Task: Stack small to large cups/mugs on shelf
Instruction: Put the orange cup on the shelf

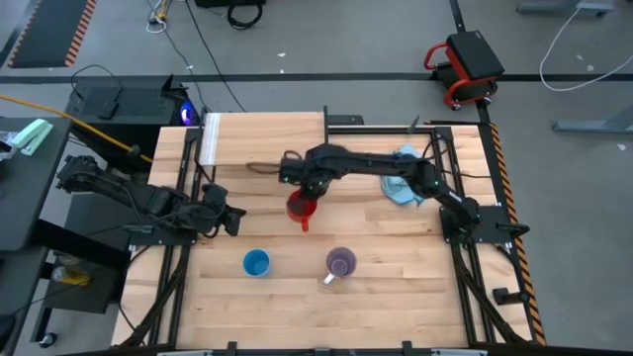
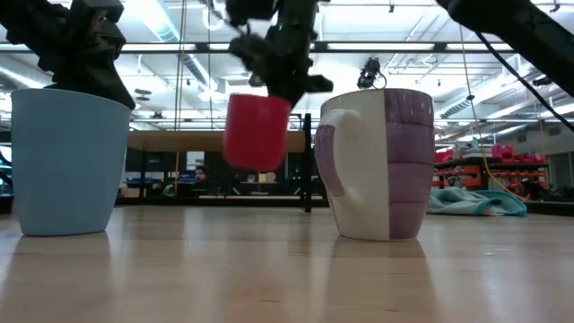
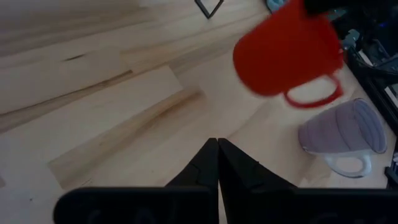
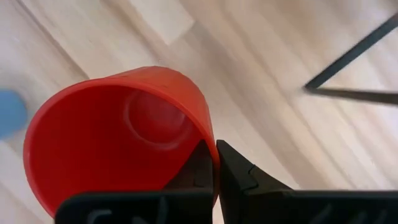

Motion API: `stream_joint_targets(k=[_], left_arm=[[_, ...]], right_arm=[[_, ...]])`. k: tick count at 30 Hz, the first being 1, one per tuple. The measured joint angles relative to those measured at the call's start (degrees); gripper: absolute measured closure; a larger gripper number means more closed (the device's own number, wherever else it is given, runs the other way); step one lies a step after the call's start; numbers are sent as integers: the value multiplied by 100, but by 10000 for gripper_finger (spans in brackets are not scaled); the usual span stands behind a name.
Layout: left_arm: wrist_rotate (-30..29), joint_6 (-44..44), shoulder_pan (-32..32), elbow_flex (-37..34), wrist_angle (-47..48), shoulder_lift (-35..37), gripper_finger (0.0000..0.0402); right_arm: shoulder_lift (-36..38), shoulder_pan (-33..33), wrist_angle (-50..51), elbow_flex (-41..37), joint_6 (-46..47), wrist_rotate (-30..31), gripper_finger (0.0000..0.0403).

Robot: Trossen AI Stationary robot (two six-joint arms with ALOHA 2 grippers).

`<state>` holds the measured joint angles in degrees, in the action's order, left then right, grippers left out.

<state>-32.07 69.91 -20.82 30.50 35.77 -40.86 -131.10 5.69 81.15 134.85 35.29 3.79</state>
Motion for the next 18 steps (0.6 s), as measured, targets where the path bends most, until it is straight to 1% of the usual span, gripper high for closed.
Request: stream_joint_targets(k=[5, 10, 14, 18], left_arm=[[-11, 2, 0, 0, -43, 0, 379], [-43, 39, 2, 0, -80, 0, 389], [-72, 44, 0, 0, -194, 0, 393], [-110, 181, 2, 0, -211, 0, 384]], right_arm=[[523, 278, -81, 8, -64, 111, 398], [944, 714, -195, 10, -211, 263, 398], [1153, 1149, -684, 10, -352, 324, 398], [1170, 1571, -963, 19, -483, 322, 398]])
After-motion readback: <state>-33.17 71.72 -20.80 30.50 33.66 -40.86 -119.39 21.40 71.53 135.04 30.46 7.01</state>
